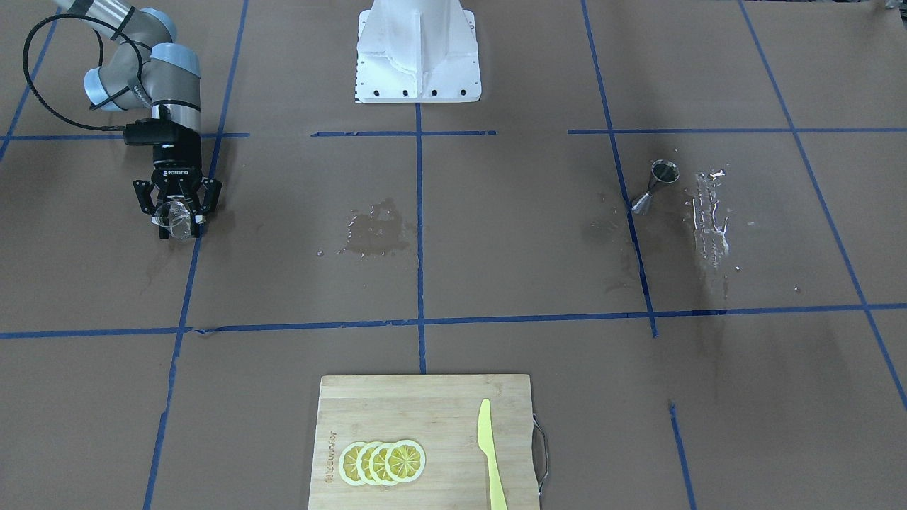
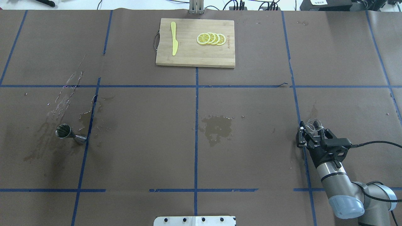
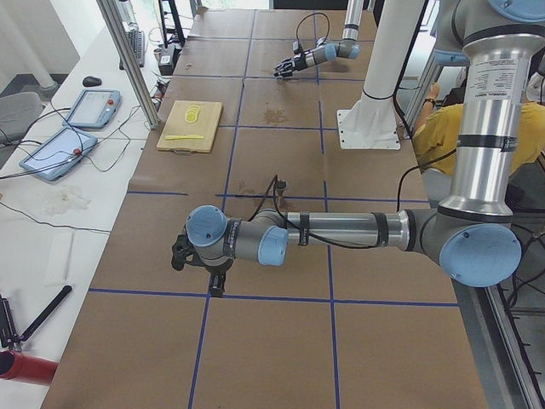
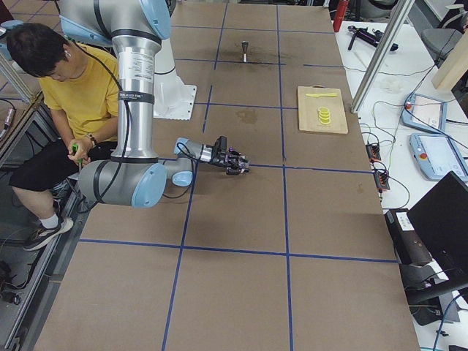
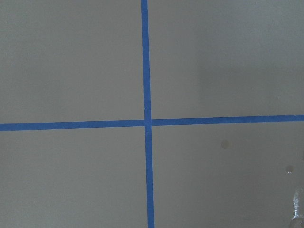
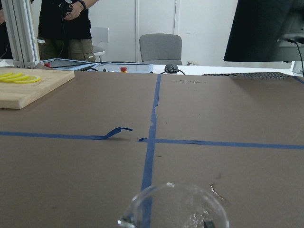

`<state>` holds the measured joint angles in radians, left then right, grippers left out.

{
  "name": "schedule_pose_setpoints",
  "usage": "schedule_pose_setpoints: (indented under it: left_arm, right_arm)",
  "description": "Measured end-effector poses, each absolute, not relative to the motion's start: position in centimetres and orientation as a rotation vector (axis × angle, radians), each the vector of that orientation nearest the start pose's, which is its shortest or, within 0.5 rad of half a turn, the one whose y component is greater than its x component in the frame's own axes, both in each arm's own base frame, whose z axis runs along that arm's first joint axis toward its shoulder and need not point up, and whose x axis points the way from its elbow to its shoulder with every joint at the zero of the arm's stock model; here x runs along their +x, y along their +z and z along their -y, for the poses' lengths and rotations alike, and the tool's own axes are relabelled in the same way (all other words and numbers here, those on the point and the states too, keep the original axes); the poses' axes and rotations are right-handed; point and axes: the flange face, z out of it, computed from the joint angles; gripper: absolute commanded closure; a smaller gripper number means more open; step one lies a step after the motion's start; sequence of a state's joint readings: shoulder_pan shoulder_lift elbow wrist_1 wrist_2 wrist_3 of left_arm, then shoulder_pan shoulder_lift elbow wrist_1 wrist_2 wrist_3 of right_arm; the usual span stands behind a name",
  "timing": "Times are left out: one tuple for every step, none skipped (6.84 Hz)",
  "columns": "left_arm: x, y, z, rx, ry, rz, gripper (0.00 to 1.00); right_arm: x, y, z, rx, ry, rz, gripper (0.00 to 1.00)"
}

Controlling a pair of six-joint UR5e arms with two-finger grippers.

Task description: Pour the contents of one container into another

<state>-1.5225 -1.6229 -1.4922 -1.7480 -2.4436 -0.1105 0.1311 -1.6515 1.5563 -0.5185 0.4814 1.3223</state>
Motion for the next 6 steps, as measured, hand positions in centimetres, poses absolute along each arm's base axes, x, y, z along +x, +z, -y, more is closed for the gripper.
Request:
schedule_pose_setpoints:
  left_arm:
    - [-3.18,64.62,52.45,0.071,0.007,-0.879,0.00]
    - [-3.20,64.65,52.44,0.071,0.007,-0.879,0.00]
    - [-3.20,64.66,52.44,0.071,0.007,-0.879,0.00]
    - [-3.17,64.64,52.45,0.071,0.007,-0.879,0.00]
    - [-3.16,64.62,52.45,0.071,0.008,-0.879,0.00]
    - [-3.16,64.59,52.45,0.071,0.008,-0.879,0.00]
  right_arm:
    - [-41.91,56.84,27.80,1.140,0.419,0.651,0.91]
    - [-41.97,56.84,27.73,1.139,0.417,0.652,0.91]
    - [-42.03,56.84,27.65,1.138,0.415,0.653,0.90]
    - [-42.08,56.84,27.58,1.137,0.414,0.654,0.80]
    - [-42.11,56.84,27.52,1.137,0.413,0.655,0.59]
    - [-42.14,56.81,27.51,1.137,0.413,0.657,0.42]
